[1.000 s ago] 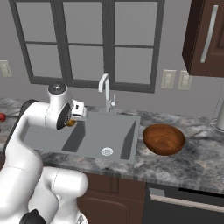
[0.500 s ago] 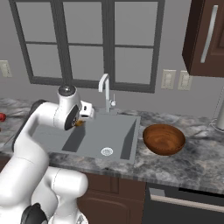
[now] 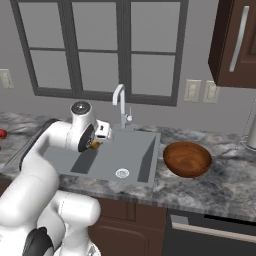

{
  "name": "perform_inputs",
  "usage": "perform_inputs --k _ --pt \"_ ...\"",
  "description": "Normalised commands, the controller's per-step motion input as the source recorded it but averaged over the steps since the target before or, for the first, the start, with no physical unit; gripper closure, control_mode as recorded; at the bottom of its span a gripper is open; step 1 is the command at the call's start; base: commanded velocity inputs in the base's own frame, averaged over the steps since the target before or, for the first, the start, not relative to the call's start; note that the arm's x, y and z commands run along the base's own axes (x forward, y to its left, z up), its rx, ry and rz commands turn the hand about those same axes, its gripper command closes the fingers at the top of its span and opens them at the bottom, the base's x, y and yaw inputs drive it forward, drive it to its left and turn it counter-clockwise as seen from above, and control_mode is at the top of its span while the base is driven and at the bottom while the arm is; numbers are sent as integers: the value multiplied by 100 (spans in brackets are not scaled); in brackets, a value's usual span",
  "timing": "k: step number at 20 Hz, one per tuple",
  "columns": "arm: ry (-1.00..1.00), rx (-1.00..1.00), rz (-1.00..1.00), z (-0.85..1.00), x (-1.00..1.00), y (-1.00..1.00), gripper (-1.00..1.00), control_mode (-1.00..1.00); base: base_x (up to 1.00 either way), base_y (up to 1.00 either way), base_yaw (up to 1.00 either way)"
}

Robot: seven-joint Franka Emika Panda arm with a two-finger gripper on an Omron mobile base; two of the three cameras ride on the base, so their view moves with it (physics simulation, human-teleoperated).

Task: There is a mixed pile of frozen fruits and vegetables on the counter. Locate all the frozen vegetables and place the items in a bowl on the counter. Take all the frozen fruits and defrost them in a running sink.

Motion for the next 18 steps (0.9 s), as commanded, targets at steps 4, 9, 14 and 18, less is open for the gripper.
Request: perform_inputs --k 4,9,14,18 --pt "6 -1 -2 -36 22 -11 100 -100 0 0 0" --pt "4 0 -1 -31 20 -7 100 -100 0 0 0" --pt "1 0 -1 -29 19 -9 100 -100 0 0 0" --pt "0 0 -1 -33 19 -9 100 -100 0 0 0"
